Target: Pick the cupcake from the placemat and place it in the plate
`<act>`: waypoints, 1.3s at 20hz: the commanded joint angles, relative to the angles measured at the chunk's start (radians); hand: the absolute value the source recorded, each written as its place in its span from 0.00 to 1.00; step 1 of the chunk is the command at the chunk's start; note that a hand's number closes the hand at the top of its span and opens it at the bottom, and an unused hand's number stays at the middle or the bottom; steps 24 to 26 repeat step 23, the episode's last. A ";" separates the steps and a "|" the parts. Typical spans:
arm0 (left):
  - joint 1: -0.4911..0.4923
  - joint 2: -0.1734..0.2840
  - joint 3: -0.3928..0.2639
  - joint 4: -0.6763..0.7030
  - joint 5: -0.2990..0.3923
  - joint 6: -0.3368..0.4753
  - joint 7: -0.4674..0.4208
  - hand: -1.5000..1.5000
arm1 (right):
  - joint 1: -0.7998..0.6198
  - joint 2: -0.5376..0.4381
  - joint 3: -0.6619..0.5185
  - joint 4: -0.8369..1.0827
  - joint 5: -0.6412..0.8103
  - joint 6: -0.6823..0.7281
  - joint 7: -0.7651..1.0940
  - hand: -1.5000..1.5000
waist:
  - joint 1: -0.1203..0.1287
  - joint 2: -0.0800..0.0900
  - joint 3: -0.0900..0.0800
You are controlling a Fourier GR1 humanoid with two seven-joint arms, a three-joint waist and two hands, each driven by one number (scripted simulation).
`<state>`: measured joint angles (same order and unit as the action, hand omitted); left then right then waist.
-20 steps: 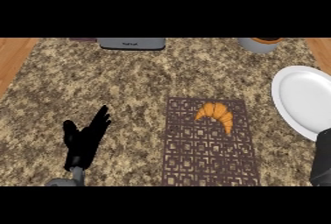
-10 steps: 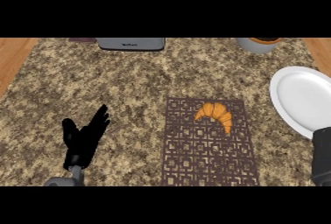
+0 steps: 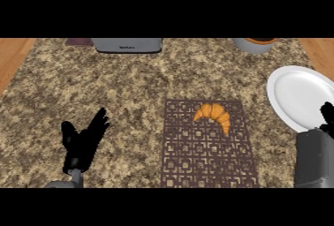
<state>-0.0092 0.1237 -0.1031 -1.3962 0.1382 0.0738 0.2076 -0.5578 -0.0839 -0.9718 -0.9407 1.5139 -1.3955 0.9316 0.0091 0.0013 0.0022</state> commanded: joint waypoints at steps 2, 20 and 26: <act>0.017 -0.008 0.001 0.029 -0.004 -0.009 -0.028 0.50 | 0.102 0.081 0.237 -0.109 -0.134 -0.100 0.038 0.00 | 0.000 -0.004 -0.001; -0.029 0.015 0.030 -0.033 0.009 -0.024 0.065 0.50 | 0.187 0.084 0.498 -0.001 -0.023 -0.102 0.338 0.00 | 0.016 -0.002 -0.003; -0.029 -0.008 0.010 0.017 -0.031 -0.010 0.006 0.50 | 0.168 0.084 0.488 0.017 0.035 -0.102 0.373 0.00 | 0.013 -0.001 -0.003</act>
